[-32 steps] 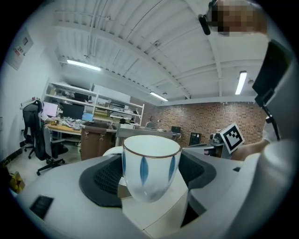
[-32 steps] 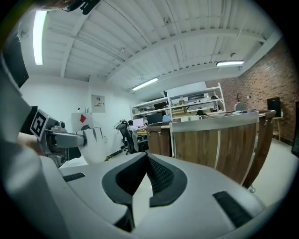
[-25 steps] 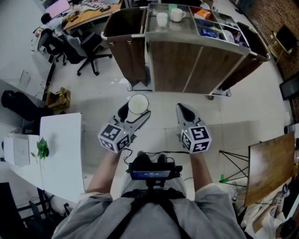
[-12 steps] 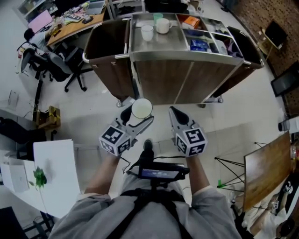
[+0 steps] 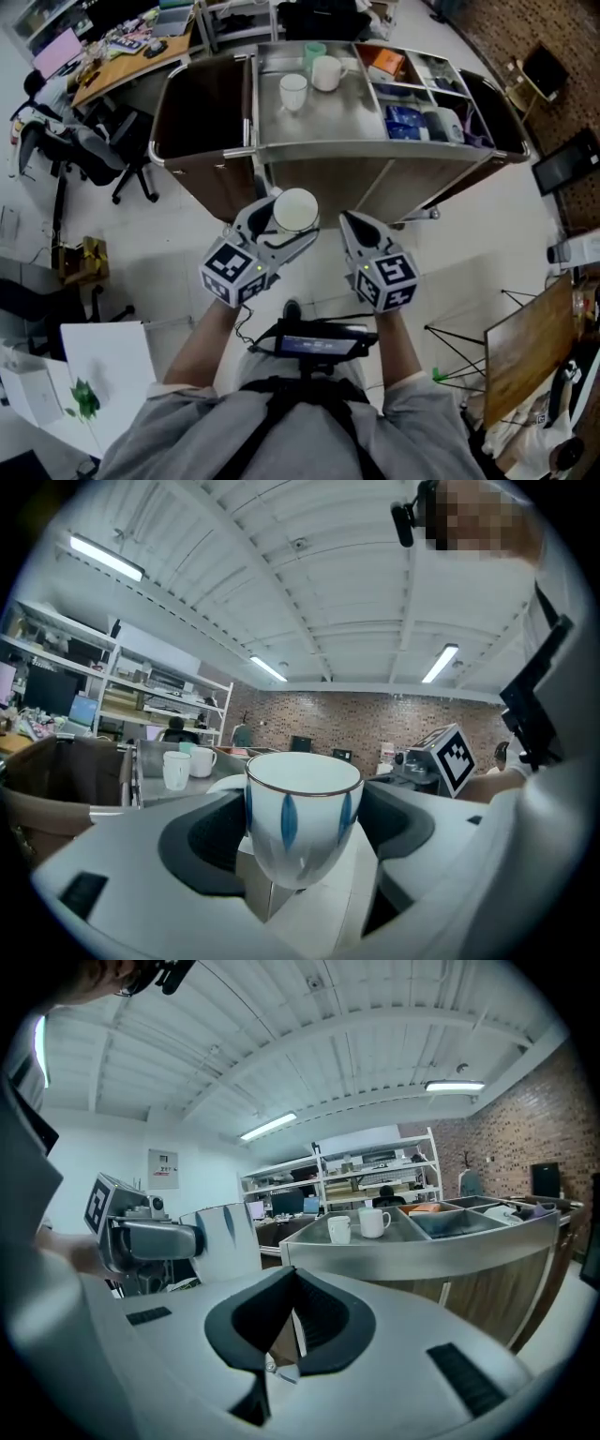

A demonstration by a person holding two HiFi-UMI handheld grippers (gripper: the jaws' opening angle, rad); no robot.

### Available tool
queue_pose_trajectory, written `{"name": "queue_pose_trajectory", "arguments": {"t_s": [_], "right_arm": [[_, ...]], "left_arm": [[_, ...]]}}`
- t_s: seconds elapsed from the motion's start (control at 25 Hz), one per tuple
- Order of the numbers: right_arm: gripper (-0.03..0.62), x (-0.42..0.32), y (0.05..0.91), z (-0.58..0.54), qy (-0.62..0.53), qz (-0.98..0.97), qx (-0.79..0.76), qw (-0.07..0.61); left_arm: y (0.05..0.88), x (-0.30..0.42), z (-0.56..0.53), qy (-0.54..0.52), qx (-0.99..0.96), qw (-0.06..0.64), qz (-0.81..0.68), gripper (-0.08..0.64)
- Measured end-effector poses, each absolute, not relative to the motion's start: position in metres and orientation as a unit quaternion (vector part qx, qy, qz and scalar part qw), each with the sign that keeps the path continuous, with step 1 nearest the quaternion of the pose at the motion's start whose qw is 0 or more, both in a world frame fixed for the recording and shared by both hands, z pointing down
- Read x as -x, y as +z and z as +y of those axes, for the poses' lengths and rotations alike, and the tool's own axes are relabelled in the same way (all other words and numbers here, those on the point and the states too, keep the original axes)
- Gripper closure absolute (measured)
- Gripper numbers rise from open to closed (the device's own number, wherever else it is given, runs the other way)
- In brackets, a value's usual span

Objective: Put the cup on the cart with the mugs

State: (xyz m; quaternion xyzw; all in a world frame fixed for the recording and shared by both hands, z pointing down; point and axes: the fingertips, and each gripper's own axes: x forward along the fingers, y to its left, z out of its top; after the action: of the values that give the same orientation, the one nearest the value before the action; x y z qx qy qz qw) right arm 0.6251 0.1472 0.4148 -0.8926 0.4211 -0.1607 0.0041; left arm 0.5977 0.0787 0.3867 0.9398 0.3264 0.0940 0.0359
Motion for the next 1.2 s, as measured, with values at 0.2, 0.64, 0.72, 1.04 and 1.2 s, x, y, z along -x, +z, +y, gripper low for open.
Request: {"name": "queue_pose_trajectory", "arguments": {"t_s": [0.2, 0.64, 0.72, 1.04, 1.2], "right_arm": [[0.586, -0.661, 0.402, 0.144, -0.164, 0.408, 0.898, 0.001], [0.586, -0.735, 0.372, 0.147, -0.159, 0.395, 0.905, 0.01], [0.586, -0.751, 0.363, 0.148, -0.159, 0.397, 0.904, 0.009], [0.586, -0.808, 0.339, 0.156, -0.165, 0.408, 0.898, -0.005], [0.586, -0.836, 0.337, 0.16, -0.174, 0.41, 0.895, -0.016]], "left_arm": [[0.367, -0.634, 0.073, 0.083, -0.933, 0.031, 0.348, 0.186], [0.323, -0.72, 0.079, 0.066, -0.929, 0.006, 0.365, 0.186], [0.315, -0.74, 0.082, 0.063, -0.929, 0.003, 0.365, 0.186], [0.302, -0.815, 0.099, 0.063, -0.931, -0.008, 0.359, 0.186], [0.307, -0.849, 0.105, 0.066, -0.935, -0.009, 0.349, 0.186]]}}
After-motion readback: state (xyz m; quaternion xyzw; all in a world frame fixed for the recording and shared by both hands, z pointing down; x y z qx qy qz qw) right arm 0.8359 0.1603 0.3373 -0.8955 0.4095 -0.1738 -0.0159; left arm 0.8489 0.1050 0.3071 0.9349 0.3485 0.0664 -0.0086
